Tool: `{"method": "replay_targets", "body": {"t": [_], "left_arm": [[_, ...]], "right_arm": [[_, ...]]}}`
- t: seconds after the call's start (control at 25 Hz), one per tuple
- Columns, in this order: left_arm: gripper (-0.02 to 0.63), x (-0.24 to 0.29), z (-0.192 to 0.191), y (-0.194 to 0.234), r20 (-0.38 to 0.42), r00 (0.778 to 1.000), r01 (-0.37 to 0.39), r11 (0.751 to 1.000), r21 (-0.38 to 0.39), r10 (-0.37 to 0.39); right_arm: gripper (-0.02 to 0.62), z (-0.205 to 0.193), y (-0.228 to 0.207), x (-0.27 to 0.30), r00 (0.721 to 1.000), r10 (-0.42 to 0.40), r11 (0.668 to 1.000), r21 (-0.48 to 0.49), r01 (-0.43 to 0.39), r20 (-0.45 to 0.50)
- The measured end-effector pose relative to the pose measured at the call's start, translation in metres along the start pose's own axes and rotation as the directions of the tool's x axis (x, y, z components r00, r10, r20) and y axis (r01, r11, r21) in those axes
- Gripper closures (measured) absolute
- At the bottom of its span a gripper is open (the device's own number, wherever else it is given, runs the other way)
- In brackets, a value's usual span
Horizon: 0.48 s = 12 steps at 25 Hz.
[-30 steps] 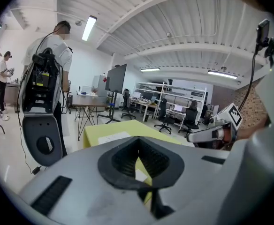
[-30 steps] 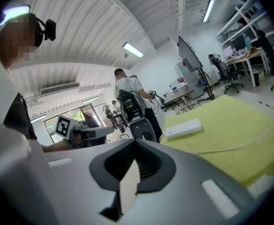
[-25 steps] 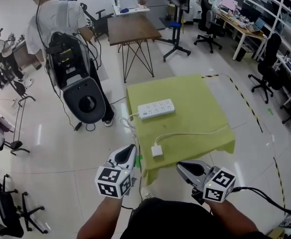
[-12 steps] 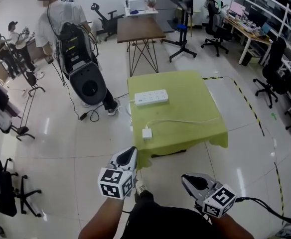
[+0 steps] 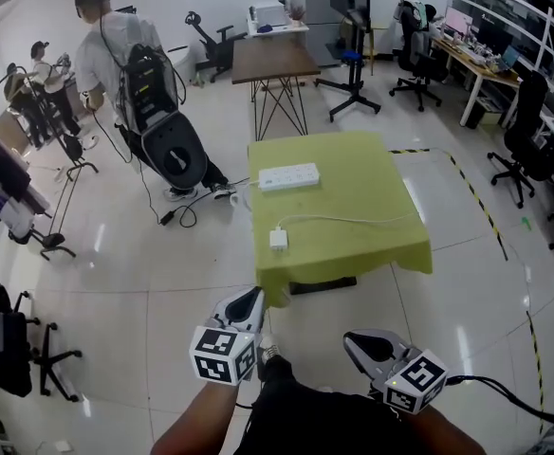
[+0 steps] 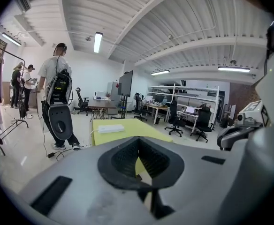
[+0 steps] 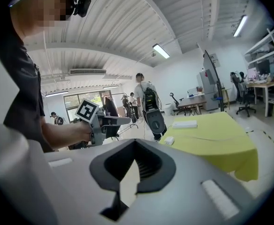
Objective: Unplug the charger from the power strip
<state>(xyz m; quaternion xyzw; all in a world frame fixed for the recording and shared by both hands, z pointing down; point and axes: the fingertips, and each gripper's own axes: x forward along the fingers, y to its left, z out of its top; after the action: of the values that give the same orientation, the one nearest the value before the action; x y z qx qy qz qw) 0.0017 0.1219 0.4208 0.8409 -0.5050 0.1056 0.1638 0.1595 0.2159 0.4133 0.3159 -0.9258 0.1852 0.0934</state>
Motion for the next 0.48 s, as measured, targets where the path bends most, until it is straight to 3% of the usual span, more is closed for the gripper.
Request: {"method": "replay_targets", "body": {"t": [0.48], "left_arm": [[0.6, -0.007, 0.01, -0.008, 0.016, 1.0, -0.004, 1.0, 0.029, 0.003]], "right_arm": [[0.595, 0.006, 0.003, 0.002, 1.0, 0.014, 0.999, -0.049, -0.014, 0.002]]}}
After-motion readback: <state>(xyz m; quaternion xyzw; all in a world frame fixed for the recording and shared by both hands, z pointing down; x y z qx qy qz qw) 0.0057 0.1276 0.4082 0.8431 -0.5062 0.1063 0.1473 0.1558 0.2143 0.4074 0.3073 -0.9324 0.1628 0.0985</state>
